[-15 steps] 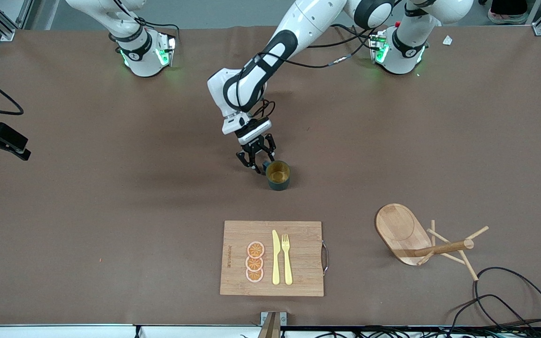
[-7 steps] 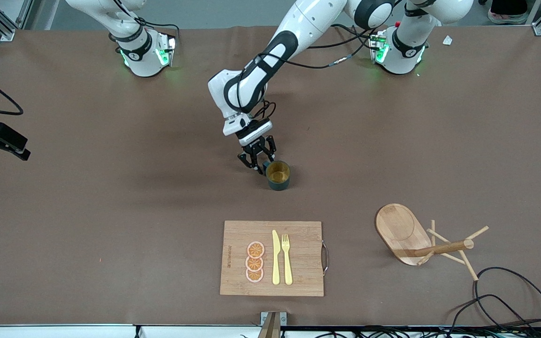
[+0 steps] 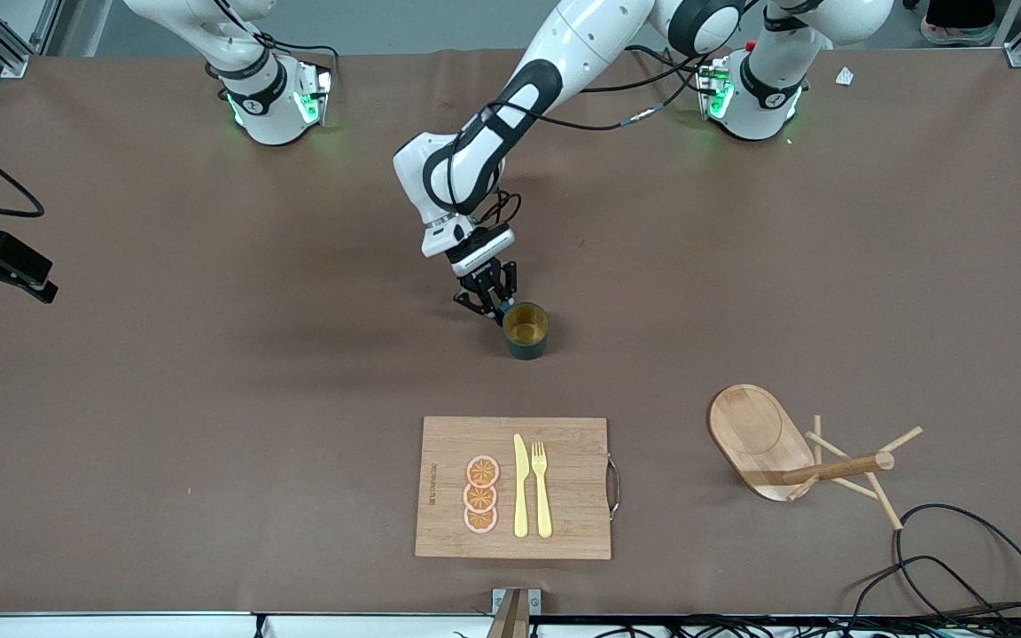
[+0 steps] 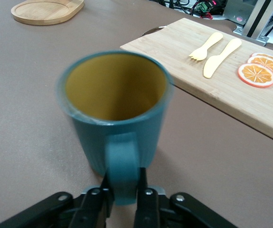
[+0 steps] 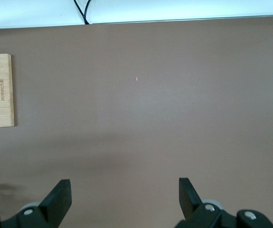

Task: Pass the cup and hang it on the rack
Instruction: 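Close the left gripper on the mug handle, then lift the mug with the left gripper and carry it to the rack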

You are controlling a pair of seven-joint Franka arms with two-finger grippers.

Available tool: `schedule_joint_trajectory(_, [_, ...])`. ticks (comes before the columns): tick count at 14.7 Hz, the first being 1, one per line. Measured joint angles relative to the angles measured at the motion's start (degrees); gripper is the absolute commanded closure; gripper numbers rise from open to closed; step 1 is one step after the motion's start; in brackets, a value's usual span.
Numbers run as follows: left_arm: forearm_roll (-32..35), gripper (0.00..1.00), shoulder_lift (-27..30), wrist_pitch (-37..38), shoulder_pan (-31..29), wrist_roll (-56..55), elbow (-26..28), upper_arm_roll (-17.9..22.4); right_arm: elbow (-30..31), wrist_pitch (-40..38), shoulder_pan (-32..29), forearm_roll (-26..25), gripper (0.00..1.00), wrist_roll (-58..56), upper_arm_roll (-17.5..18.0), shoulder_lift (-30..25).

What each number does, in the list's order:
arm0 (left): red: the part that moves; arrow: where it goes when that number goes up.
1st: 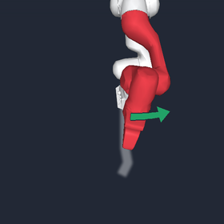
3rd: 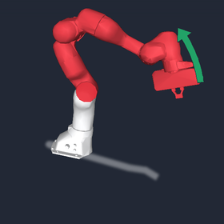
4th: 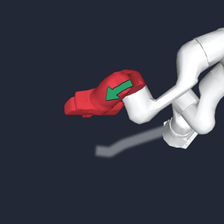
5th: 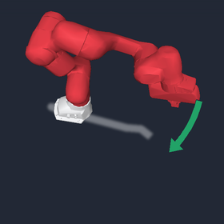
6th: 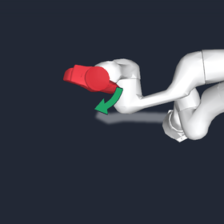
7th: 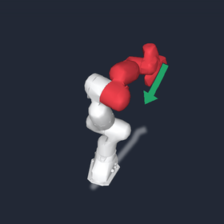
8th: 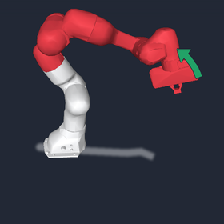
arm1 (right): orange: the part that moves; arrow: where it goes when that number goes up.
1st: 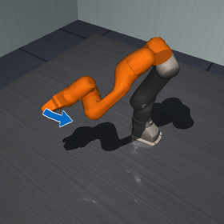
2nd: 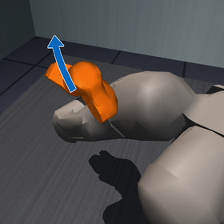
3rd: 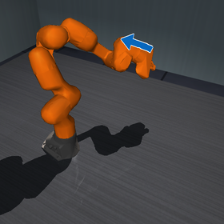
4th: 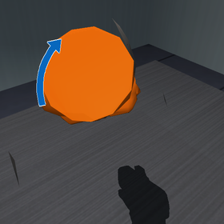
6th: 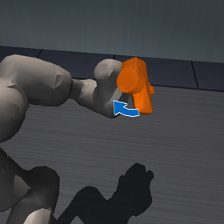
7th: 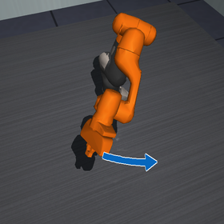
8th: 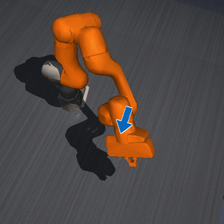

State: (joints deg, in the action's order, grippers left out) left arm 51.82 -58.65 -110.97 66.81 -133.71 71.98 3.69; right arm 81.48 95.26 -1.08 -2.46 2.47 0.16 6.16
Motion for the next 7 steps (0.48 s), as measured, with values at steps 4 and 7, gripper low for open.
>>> schedule_joint_trajectory(4, [0.0, 1.0, 1.4, 0.0, -0.6, 1.5, -1.1, 0.2, -0.2, 0.1, 0.0, 0.0, 0.0, 0.0, 0.0, 0.0])
schedule_joint_trajectory(7, [-3.3, 0.99, 4.7, 0.0, -2.4, 7.2, -1.5, 0.2, -0.3, 0.1, 0.0, 0.0, 0.0, 0.0, 0.0, 0.0])
